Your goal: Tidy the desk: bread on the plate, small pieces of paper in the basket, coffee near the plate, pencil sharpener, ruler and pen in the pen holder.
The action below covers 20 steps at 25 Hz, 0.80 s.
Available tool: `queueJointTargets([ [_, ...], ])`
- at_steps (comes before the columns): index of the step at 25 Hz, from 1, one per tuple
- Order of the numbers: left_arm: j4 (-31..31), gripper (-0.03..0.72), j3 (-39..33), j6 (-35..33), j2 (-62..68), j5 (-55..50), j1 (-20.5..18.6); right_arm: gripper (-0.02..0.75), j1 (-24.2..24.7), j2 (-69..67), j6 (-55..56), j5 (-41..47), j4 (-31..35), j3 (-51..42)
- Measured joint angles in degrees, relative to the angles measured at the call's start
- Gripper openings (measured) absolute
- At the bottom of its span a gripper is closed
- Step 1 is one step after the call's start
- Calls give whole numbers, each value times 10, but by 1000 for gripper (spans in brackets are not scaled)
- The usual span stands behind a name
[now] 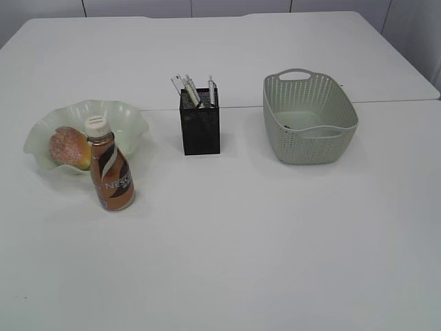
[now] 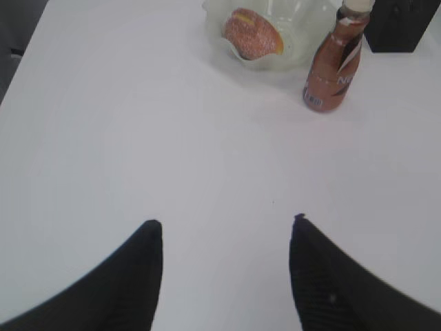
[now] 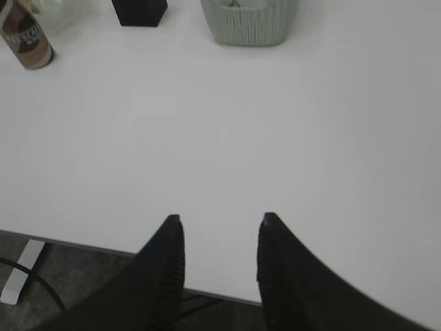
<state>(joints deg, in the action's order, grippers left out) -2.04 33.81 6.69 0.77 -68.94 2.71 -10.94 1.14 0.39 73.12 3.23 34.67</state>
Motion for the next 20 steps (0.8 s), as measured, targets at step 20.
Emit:
queueJointTargets([
  [20,20,369,-37,-2,0,57,0,265,0,0,-8,-65,-17,-64],
])
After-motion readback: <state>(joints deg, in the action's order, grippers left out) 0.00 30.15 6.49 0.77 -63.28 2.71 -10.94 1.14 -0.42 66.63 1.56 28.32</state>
